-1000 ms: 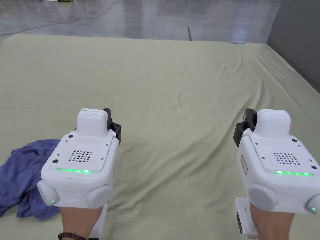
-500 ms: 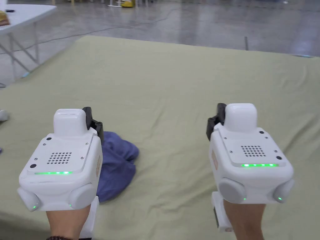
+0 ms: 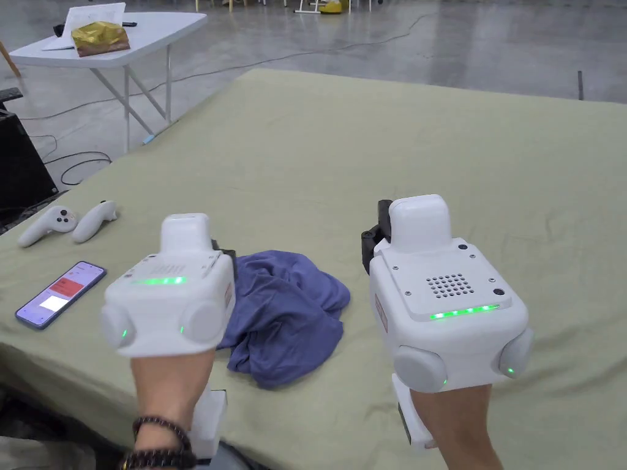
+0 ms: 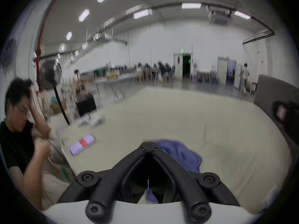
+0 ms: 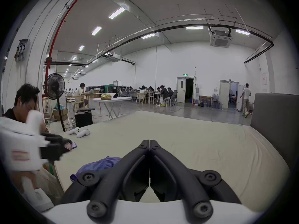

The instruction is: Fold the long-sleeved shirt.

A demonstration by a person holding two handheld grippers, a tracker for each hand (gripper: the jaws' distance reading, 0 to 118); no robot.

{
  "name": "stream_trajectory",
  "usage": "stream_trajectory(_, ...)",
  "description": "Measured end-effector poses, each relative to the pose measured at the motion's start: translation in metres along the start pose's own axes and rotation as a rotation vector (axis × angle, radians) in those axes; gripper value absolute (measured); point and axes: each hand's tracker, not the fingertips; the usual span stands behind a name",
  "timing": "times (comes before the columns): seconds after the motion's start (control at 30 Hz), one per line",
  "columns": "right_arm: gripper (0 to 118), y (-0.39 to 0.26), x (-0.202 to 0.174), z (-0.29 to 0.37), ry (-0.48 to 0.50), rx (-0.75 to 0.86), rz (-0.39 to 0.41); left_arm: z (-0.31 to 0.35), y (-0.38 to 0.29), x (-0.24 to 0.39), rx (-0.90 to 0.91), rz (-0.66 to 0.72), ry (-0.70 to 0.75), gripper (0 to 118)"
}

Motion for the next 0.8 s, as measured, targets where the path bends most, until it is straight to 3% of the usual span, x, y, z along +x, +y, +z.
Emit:
stream_trajectory(0.03,2,-0.001,0.003,0.001,-0.002,-0.006,-0.001,-0.021,0.003,0.0,-0.1,0.024,-0.053,4)
stream_trajectory(0.07,2,-0.002,0.008,0.002,-0.006,-0.013,-0.004,-0.042,0.005,0.0,-0.182,0.059,-0.109,35)
stream_trajectory(0.1,2,-0.004,0.011,0.003,-0.013,-0.019,-0.005,-0.065,0.004,0.001,-0.257,0.092,-0.141,84)
stream_trajectory(0.13,2,-0.006,0.013,0.003,-0.018,-0.024,-0.005,-0.084,0.002,0.003,-0.323,0.101,-0.15,118)
stream_trajectory(0.17,2,-0.007,0.016,0.003,-0.025,-0.031,-0.004,-0.1,-0.008,0.008,-0.469,0.138,-0.23,118)
stream_trajectory(0.3,2,-0.017,0.028,0.002,-0.052,-0.06,-0.008,-0.148,-0.003,0.021,-0.467,0.13,-0.14,118)
stream_trajectory(0.4,2,-0.02,0.035,-0.003,-0.064,-0.083,-0.019,-0.174,-0.016,0.029,-0.601,0.055,-0.128,115)
stream_trajectory(0.43,2,-0.021,0.037,-0.004,-0.068,-0.087,-0.022,-0.179,-0.021,0.032,-0.613,0.031,-0.125,103)
stream_trajectory(0.5,2,-0.022,0.04,-0.007,-0.075,-0.097,-0.026,-0.187,-0.033,0.034,-0.62,-0.024,-0.136,36)
stream_trajectory(0.53,2,-0.022,0.04,-0.006,-0.077,-0.1,-0.022,-0.185,-0.032,0.035,-0.587,-0.039,-0.115,20)
stream_trajectory(0.57,2,-0.022,0.042,-0.005,-0.079,-0.102,-0.015,-0.178,-0.027,0.037,-0.536,-0.04,-0.061,19)
stream_trajectory(0.7,2,-0.023,0.049,0.001,-0.089,-0.102,-0.013,-0.155,-0.02,0.051,-0.499,-0.147,-0.145,18)
stream_trajectory(0.8,2,-0.022,0.061,0.01,-0.11,-0.096,-0.03,-0.132,-0.007,0.075,-0.403,-0.146,-0.222,18)
